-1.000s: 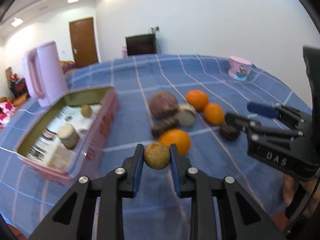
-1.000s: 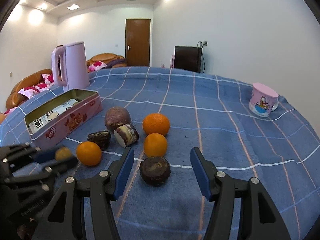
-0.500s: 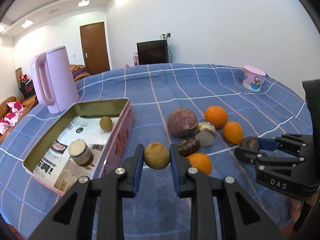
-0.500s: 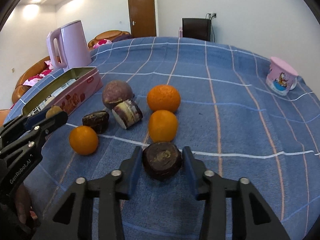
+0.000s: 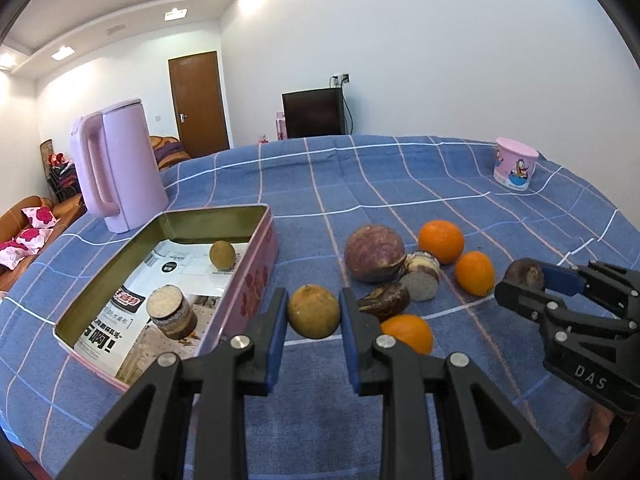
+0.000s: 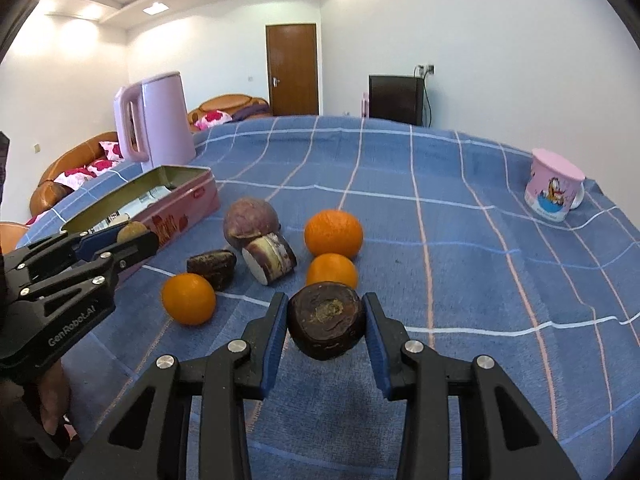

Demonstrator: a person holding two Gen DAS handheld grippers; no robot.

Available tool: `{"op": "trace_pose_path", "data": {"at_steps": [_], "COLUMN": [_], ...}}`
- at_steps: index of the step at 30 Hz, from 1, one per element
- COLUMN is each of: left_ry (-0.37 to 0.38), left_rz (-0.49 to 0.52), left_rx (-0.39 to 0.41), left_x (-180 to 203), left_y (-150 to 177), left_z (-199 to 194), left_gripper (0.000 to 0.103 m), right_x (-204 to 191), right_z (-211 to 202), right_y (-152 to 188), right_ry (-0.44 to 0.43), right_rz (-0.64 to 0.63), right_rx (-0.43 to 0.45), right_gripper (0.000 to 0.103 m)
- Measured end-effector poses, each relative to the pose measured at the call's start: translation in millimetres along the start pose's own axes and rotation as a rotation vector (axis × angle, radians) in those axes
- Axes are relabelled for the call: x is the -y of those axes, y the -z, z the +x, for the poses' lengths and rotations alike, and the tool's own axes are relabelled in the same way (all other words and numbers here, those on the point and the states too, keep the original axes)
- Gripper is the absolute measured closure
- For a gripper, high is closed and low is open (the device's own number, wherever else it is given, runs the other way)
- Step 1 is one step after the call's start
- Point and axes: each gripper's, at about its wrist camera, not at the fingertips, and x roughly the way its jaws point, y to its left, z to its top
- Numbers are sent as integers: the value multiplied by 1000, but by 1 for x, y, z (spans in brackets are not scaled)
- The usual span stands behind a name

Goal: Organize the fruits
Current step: 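Lift the kiwi with the left gripper while the right lifts the dark fruit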

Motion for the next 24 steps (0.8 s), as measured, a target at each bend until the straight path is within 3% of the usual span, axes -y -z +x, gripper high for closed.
{"op": "trace_pose_path", "data": {"at_steps": [24], "left_ry": [-15], "left_rz": [-11], "left_rx": [42], "left_x": [-3], "left_y": [2], "left_z": [-6], "left_gripper": [76], "right_x": [-6], "right_z": [-25], "right_y": [5], "right_ry": [26], "right_rz": [-30], "right_rx": [163], "right_gripper": [64]}}
